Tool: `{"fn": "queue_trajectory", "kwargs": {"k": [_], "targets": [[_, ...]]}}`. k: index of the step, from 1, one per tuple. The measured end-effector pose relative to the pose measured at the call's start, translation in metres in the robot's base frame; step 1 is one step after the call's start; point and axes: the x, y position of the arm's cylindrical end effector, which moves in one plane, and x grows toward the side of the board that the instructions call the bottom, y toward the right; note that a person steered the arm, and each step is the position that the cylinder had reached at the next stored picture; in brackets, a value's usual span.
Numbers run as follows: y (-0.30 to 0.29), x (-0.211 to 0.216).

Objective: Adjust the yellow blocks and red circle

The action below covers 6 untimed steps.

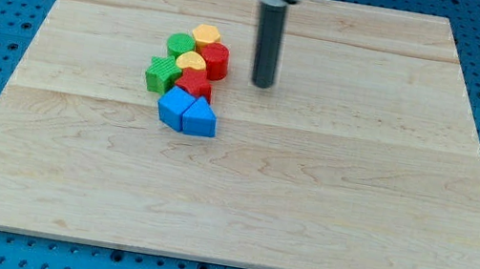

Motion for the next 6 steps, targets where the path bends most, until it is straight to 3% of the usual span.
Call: {"fn": "queue_trajectory", "kwargs": {"k": [2, 4, 6], "targets": [[-0.034, -0.085], [-0.111, -0.059], [-0.107, -0.086]]}}
